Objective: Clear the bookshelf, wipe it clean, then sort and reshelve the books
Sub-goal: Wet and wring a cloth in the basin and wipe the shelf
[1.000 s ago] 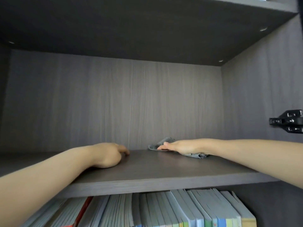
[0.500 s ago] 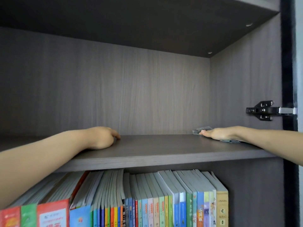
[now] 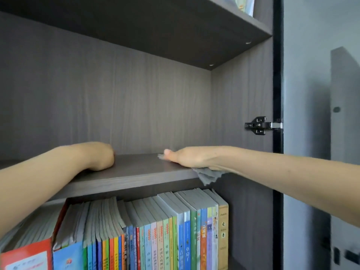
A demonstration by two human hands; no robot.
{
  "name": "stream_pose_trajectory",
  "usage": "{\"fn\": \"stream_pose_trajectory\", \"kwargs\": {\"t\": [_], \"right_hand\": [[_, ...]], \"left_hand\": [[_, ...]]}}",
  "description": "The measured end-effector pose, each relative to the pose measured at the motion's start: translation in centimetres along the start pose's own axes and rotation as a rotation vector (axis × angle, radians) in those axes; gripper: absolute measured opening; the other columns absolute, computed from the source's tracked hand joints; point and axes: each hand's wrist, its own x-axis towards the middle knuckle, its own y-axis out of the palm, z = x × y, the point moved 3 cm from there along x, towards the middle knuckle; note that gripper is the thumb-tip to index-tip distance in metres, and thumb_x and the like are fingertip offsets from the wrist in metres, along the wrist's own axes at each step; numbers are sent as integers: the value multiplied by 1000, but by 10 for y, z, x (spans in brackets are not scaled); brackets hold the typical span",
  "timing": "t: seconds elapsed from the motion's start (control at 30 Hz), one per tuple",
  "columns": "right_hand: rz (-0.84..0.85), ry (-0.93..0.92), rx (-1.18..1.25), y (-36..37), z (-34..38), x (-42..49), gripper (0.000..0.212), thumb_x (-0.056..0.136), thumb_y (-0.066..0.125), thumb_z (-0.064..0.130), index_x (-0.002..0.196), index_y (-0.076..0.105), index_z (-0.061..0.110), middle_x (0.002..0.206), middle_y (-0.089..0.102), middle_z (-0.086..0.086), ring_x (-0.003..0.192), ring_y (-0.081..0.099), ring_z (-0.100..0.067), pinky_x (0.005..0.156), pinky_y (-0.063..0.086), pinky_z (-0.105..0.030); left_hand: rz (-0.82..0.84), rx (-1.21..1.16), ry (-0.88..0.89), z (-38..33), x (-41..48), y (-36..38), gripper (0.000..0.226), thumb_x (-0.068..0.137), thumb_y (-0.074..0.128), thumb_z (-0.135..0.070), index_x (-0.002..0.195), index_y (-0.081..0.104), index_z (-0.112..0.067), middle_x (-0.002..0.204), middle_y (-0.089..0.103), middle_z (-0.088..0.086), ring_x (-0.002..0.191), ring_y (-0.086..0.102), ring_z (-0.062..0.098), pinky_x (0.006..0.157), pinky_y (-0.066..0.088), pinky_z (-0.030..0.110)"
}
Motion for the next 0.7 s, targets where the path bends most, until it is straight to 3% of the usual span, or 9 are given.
{"fn": "stream_pose_trajectory", "kwargs": {"t": [0.1, 0.17, 0.3, 0.43, 0.57, 0.7], "right_hand": [[114, -231, -12, 13, 26, -11, 56, 100, 12, 56, 150, 27, 34, 158, 19, 10, 144, 22, -13, 110, 13, -26], [146, -218, -26, 0, -7, -17, 50, 102, 10, 52, 147, 29, 42, 159, 14, 13, 145, 14, -11, 113, 8, -29], [46, 55, 2, -35, -88, -22, 51, 102, 14, 50, 149, 26, 35, 158, 16, 12, 145, 16, -12, 115, 8, -29], [-5, 300, -77, -55, -144, 6, 83, 83, 22, 81, 149, 31, 31, 158, 21, 1, 145, 21, -20, 118, 10, -38], [-9, 281, -121, -52, -127, 46, 76, 94, 19, 68, 151, 29, 20, 159, 20, -2, 146, 19, -21, 119, 9, -37], [-51, 172, -146, -43, -118, 88, 70, 100, 17, 58, 155, 6, 17, 161, 3, 2, 148, 4, -17, 120, 1, -37]], "left_hand": [[93, 125, 50, -1, -6, 2, 41, 103, 28, -14, 140, 46, -11, 146, 43, 7, 131, 45, 19, 98, 31, 20], [101, 159, 86, 1, -1, 3, 41, 101, 30, -13, 139, 47, -13, 145, 45, 7, 129, 46, 19, 99, 34, 21], [39, 82, 66, 3, 2, 0, 42, 101, 29, -11, 140, 45, -15, 147, 43, 4, 131, 44, 17, 101, 33, 20], [63, 83, 47, 3, 7, 2, 42, 100, 32, -11, 138, 48, -18, 146, 45, 3, 130, 45, 18, 102, 35, 21], [36, 70, 16, 2, 5, -3, 41, 99, 34, -15, 137, 50, -20, 144, 47, 4, 129, 47, 20, 101, 37, 22], [23, -48, -10, -1, 2, -3, 42, 96, 38, -13, 133, 56, -21, 141, 51, 3, 127, 49, 21, 103, 39, 25]]}}
